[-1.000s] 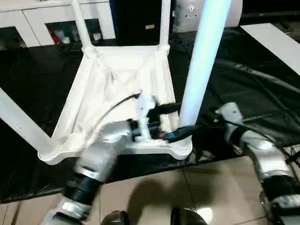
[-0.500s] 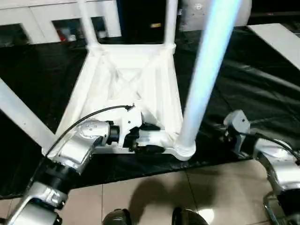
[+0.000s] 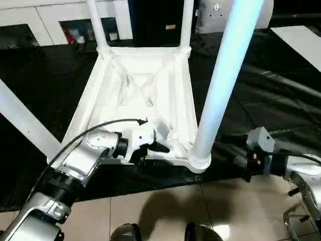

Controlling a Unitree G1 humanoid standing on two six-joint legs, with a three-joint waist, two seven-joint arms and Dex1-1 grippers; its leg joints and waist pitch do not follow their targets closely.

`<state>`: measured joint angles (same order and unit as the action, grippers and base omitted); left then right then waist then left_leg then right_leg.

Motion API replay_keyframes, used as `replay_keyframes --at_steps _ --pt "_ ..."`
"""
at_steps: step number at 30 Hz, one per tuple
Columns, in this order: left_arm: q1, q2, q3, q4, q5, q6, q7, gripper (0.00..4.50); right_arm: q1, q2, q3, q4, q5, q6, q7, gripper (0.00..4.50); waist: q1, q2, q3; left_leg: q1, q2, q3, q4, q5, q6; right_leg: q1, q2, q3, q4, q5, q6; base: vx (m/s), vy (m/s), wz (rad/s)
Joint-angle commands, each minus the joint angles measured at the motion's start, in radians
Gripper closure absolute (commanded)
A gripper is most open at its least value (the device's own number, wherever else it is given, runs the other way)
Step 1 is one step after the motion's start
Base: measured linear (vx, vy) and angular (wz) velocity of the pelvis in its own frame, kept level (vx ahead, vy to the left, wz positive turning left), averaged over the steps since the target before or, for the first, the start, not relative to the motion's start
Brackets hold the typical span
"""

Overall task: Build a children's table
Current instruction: Rotate leg to tighten

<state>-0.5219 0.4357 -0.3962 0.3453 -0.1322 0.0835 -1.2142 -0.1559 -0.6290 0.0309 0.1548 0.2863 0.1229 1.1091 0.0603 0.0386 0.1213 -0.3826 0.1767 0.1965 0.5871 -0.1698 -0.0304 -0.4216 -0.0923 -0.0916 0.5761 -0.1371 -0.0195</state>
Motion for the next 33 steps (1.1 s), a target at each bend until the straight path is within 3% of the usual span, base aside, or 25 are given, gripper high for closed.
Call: replay_keyframes --at_steps 1,8,20,30,33 --pt "0.006 -0.001 -0.016 0.000 0.031 -0.024 0.017 2.68 0.010 -0.015 -0.004 -0.034 0.022 0.024 0.024 0.00 0.005 -0.013 -0.076 0.018 0.055 -0.030 -0.075 -0.317 0.068 0.053 -0.065 0.051 -0.088 -0.485 -0.164 0.000 0.000 0.00" --pt "-0.002 -0.002 -0.015 0.033 0.056 -0.036 0.020 3.24 0.016 -0.020 -0.004 -0.059 0.031 0.045 0.021 0.00 0.005 -0.014 -0.078 0.019 0.051 -0.030 -0.072 -0.311 0.064 0.052 -0.066 0.049 -0.093 -0.522 -0.146 0.000 0.000 0.00" --pt "-0.010 0.018 -0.039 0.072 0.103 -0.074 -0.005 4.43 0.009 -0.010 -0.001 -0.058 0.025 0.048 0.008 0.00 0.005 -0.012 -0.084 0.016 0.050 -0.030 -0.069 -0.290 0.074 0.054 -0.065 0.047 -0.090 -0.509 -0.142 0.000 0.000 0.00" --pt "-0.011 0.014 -0.030 0.085 0.106 -0.094 -0.019 4.50 -0.009 0.005 0.007 -0.064 0.023 0.043 -0.001 0.00 0.004 -0.011 -0.083 0.017 0.049 -0.030 -0.069 -0.296 0.071 0.053 -0.065 0.045 -0.092 -0.530 -0.132 0.000 0.000 0.00" --pt "-0.013 0.011 -0.029 0.084 0.088 -0.109 -0.044 4.50 -0.044 0.029 0.009 -0.064 0.059 0.064 0.017 0.00 0.003 -0.009 -0.084 0.018 0.048 -0.031 -0.069 -0.295 0.071 0.053 -0.065 0.044 -0.091 -0.525 -0.135 0.000 0.000 0.00"
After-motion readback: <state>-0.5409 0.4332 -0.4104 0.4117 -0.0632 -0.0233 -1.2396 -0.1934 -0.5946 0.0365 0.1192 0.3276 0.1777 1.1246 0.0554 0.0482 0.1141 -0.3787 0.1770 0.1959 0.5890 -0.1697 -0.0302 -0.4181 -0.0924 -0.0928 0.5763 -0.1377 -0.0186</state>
